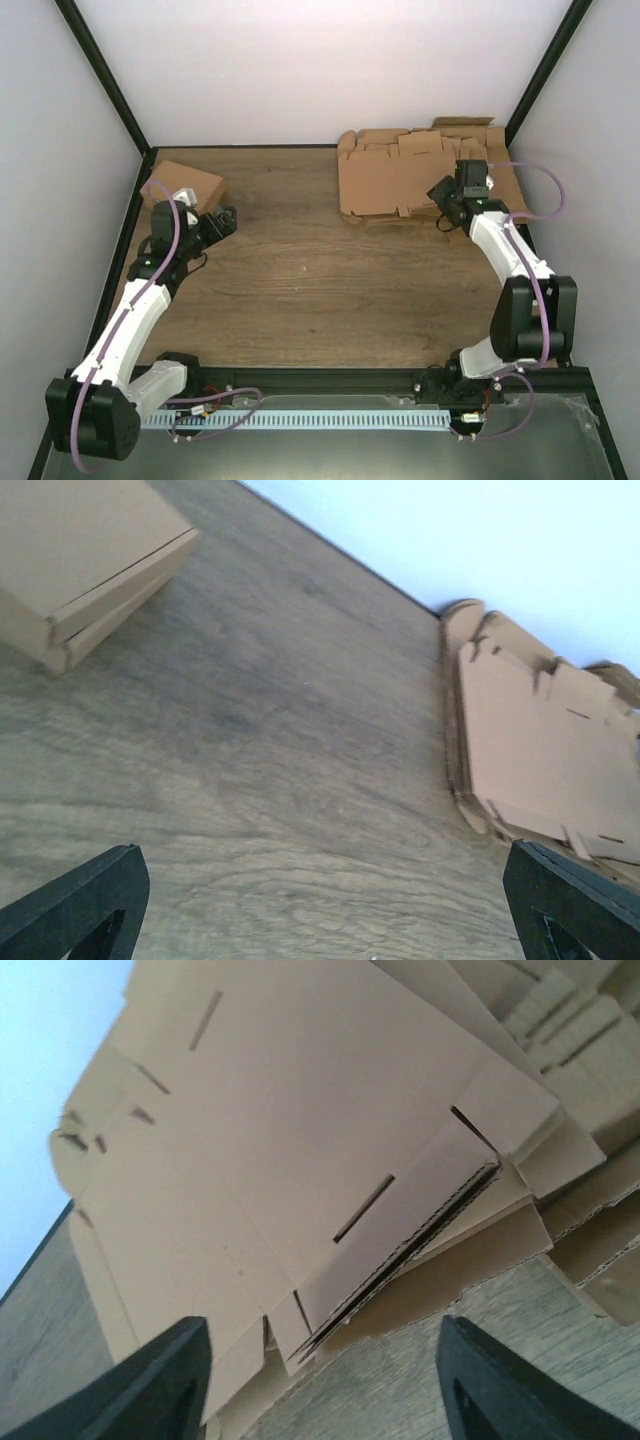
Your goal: Fold the paper box
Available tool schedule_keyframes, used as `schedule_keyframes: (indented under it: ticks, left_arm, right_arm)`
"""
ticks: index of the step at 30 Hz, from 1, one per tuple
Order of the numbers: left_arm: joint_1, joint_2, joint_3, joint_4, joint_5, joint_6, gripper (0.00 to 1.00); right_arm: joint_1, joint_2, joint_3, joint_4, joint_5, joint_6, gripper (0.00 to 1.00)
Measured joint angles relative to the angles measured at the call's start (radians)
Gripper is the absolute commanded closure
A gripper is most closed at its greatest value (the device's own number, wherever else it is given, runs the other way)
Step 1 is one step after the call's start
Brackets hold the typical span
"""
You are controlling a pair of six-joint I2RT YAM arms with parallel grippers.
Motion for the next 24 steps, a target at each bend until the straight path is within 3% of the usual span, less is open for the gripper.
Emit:
schedule_keyframes:
  ticks: [3, 10, 24]
  left_arm:
    - [0.043, 0.022, 0.001, -0.031, 0.019, 0.001, 0.0]
    - [0.052, 0.013, -0.009, -0.059, 0.034, 0.013, 0.0]
    - [0.052, 0.004, -0.022, -0.088, 0.013, 0.04, 0.0]
  right_arm:
    - [-0.008, 0.077, 0.048, -0.039, 0.004, 0.035, 0.5]
    - [-0.029, 0.175, 0.138, -0.097, 0.003, 0.083, 0.59]
    - [-0.031, 0.228, 0.148, -0.114, 0.001, 0.179, 0.59]
